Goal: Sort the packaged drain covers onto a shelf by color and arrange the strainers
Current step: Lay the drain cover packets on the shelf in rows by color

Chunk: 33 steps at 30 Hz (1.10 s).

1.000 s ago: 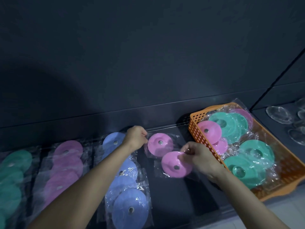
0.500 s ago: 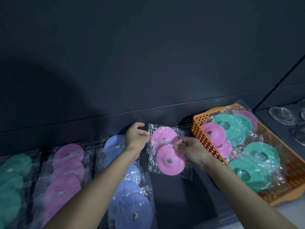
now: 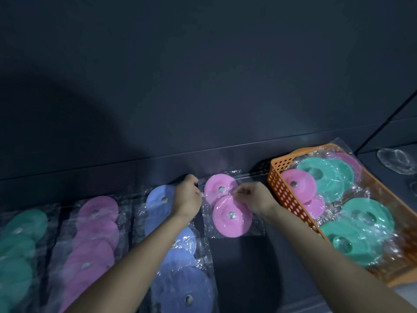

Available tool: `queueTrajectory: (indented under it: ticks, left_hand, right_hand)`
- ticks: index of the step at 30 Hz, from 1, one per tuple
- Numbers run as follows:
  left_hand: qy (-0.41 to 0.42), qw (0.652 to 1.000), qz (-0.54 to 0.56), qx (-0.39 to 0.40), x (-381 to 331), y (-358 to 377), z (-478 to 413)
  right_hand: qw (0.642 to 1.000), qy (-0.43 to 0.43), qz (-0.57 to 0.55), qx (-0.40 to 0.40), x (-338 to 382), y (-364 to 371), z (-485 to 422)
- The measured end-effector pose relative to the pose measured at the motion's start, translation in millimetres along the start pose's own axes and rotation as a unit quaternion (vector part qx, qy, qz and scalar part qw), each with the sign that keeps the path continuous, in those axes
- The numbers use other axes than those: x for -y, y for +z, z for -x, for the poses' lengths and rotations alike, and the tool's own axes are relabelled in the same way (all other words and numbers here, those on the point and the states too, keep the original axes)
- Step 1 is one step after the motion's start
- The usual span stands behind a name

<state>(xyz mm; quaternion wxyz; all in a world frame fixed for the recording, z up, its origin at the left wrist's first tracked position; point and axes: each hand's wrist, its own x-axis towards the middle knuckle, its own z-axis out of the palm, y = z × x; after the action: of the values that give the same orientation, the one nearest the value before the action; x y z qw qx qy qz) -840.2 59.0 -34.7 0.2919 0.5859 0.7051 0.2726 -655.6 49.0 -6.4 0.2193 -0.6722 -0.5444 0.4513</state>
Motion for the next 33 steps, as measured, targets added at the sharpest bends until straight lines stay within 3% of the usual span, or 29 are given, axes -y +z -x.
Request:
queueTrajectory:
  ticks: [3, 6, 8, 11, 13, 22, 33]
  left_hand:
    - [0.121, 0.984, -0.133, -0.002, -6, -5, 6]
    - [0.207, 0.954, -0.215, 0.024, -15, -12, 11]
    - [0.271, 0.932, -0.225, 0.083, -19, -15, 14]
    - [0.265, 0.891, -0.287, 0.231, -19, -18, 21]
    - [0.262, 0.871, -0.334, 0.249, -15, -18, 24]
    - [0.253, 0.874, -0.343, 0.235, -12, -17, 25]
    - [0.334, 0.909, -0.184, 0.166, -64, -7, 50]
  right_hand:
    - [0.986, -0.062, 0.153, -0.002, -2, 3, -2]
    - [0.973, -0.105, 0.202, -0.04, -7, 10, 1]
    - [0.958, -0.123, 0.239, -0.097, -10, 10, 4]
    - [0.94, -0.139, 0.292, -0.111, -14, 4, 9]
    - [0.934, -0.136, 0.318, -0.089, -17, -1, 12]
    - [0.963, -0.063, 0.218, -0.145, -24, 8, 24]
    - [0.936, -0.167, 0.216, -0.223, -8, -58, 106]
